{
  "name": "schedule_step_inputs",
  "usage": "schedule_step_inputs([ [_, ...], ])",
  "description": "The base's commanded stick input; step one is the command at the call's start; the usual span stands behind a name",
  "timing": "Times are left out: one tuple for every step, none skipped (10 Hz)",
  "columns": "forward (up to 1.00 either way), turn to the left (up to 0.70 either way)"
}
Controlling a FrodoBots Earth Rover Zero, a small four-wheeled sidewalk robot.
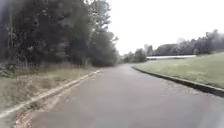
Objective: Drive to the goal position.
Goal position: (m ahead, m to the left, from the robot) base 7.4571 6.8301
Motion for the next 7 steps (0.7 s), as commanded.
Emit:
schedule_step_inputs([
  [1.00,0.00],
  [1.00,0.00],
  [1.00,0.00],
  [1.00,0.00],
  [1.00,0.00],
  [1.00,0.00],
  [1.00,0.00],
])
